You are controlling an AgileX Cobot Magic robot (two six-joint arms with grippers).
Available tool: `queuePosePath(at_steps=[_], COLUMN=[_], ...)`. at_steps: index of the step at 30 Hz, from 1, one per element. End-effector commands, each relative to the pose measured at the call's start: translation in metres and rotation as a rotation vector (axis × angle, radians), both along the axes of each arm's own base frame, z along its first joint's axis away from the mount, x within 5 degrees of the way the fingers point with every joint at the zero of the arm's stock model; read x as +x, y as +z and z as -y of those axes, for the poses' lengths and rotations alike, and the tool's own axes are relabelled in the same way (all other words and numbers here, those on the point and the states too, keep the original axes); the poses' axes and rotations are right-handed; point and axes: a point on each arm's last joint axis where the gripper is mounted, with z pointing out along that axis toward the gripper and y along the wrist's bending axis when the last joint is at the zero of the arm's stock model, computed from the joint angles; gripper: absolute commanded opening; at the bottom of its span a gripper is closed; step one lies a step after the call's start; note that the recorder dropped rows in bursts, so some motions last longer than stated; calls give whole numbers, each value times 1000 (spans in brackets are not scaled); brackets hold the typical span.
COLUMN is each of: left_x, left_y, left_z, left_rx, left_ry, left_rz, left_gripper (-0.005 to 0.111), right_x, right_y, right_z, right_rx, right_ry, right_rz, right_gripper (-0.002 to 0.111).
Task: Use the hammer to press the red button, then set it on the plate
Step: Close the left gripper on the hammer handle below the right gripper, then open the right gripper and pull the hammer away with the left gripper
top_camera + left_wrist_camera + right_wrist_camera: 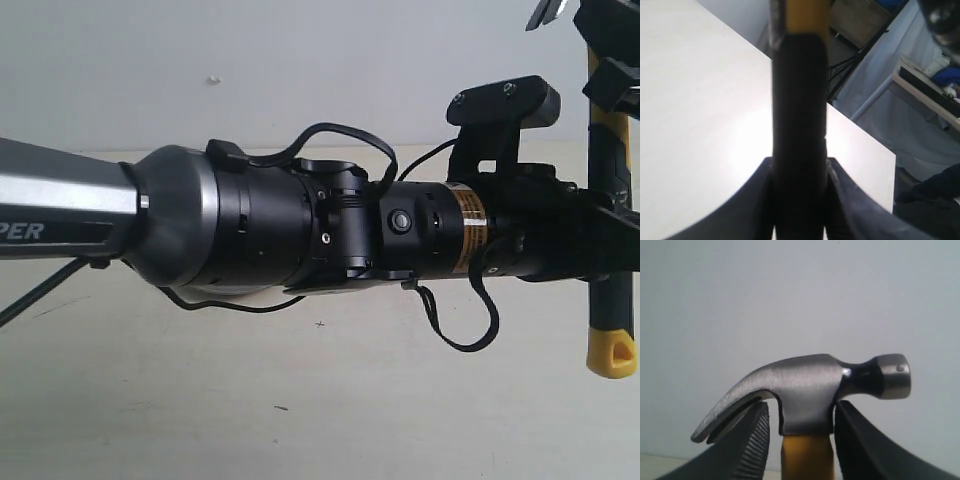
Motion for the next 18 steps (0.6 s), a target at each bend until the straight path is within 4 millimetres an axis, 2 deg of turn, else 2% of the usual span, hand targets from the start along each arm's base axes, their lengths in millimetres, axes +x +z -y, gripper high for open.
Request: queuePosePath(at_steps=[1,10,18], left_x=[-2,11,13], left_y=[12,10,10], left_z=[0,-8,-10], left_rx=[-37,-10,21], left_ry=[-30,-7,6], left_rz=[46,64,92], left_gripper=[0,0,0], right_x=[0,-7,-24], right_y=[2,0,5], right_z=[0,3,8], right_rx=[-12,-34,1], right_ry=[-2,-36,-80], right_rz=[-1,-85,-176], right_gripper=[45,63,65])
